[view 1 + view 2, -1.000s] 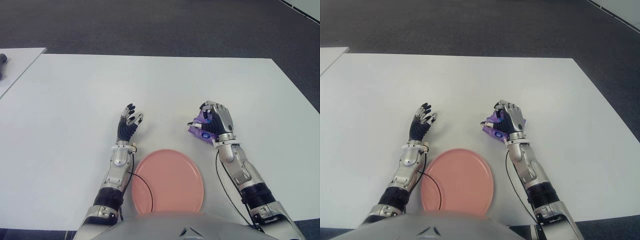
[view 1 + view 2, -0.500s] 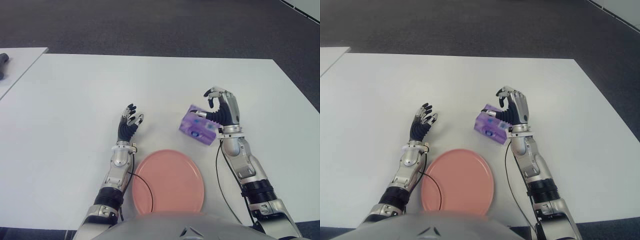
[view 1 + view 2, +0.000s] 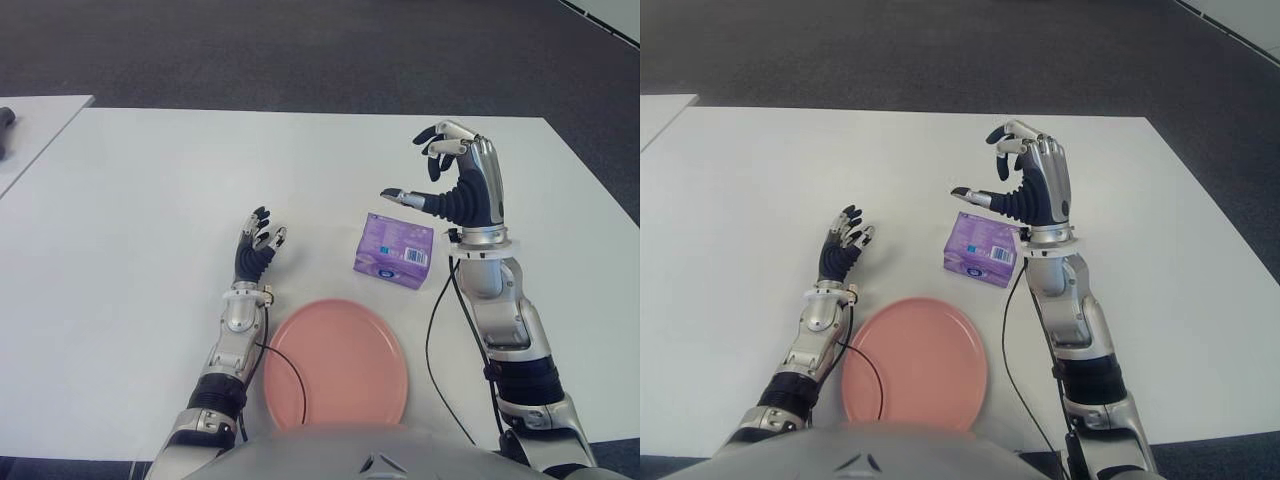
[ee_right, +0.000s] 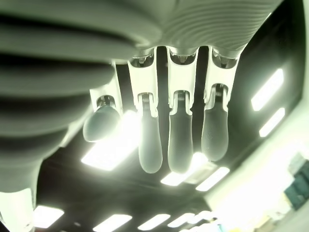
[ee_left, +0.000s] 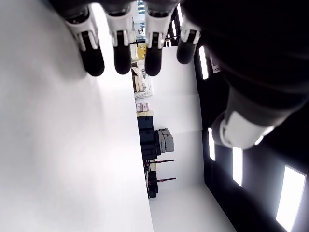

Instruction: Put the tissue paper into the plate.

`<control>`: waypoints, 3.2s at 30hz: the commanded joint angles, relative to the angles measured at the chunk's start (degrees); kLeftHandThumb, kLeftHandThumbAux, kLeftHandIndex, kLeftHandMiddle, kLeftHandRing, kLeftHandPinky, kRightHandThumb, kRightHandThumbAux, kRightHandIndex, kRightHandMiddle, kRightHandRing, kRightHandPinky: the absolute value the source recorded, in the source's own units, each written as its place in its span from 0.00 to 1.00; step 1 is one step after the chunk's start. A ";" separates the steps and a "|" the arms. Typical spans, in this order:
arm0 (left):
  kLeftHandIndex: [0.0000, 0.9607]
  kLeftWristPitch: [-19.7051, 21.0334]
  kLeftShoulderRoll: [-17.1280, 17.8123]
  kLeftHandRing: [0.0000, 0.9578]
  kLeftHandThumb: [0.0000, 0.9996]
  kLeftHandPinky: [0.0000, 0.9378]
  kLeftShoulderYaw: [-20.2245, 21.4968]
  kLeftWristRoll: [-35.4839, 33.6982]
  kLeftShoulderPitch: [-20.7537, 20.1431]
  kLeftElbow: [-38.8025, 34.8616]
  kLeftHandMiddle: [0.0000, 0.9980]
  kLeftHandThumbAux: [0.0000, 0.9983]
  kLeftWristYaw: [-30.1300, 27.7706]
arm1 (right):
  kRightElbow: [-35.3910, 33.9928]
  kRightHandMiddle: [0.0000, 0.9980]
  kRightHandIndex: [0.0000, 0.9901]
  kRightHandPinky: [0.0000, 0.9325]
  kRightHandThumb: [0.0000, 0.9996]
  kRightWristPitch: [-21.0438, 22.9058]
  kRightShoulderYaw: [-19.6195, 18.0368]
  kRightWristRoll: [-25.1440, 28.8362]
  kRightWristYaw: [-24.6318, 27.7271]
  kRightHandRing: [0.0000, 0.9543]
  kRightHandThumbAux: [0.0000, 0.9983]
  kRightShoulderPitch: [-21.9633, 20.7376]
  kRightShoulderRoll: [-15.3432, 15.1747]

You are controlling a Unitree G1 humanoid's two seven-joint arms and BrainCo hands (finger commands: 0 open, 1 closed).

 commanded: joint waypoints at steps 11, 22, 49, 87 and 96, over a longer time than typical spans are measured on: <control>0.12 0.09 0.22 0.12 0.26 0.12 0.02 0.36 0.22 2.13 0.14 0.62 0.32 | -0.68 0.46 0.85 0.80 1.00 -3.11 -0.36 2.74 5.23 0.52 0.63 -0.75 -0.06; 0.12 0.33 0.14 0.12 0.26 0.12 -0.06 0.49 0.10 2.16 0.14 0.60 0.42 | -3.98 0.46 0.82 0.85 1.00 0.33 0.11 3.14 13.00 0.52 0.63 -0.68 -0.68; 0.12 -0.74 0.05 0.12 0.25 0.12 0.03 1.19 -0.08 2.84 0.14 0.61 1.10 | 8.92 0.00 0.00 0.00 0.45 8.89 7.74 -18.19 25.40 0.00 0.15 -1.29 -16.46; 0.13 0.15 0.28 0.14 0.25 0.15 0.09 1.16 -0.66 3.84 0.15 0.62 0.93 | 4.99 0.00 0.00 0.00 0.36 15.55 7.40 -25.38 29.46 0.00 0.11 4.97 -19.75; 0.14 -1.08 0.25 0.14 0.26 0.16 0.00 1.56 -0.98 4.93 0.16 0.60 1.50 | 4.22 0.00 0.00 0.00 0.35 15.79 6.86 -24.64 29.14 0.00 0.12 6.31 -19.60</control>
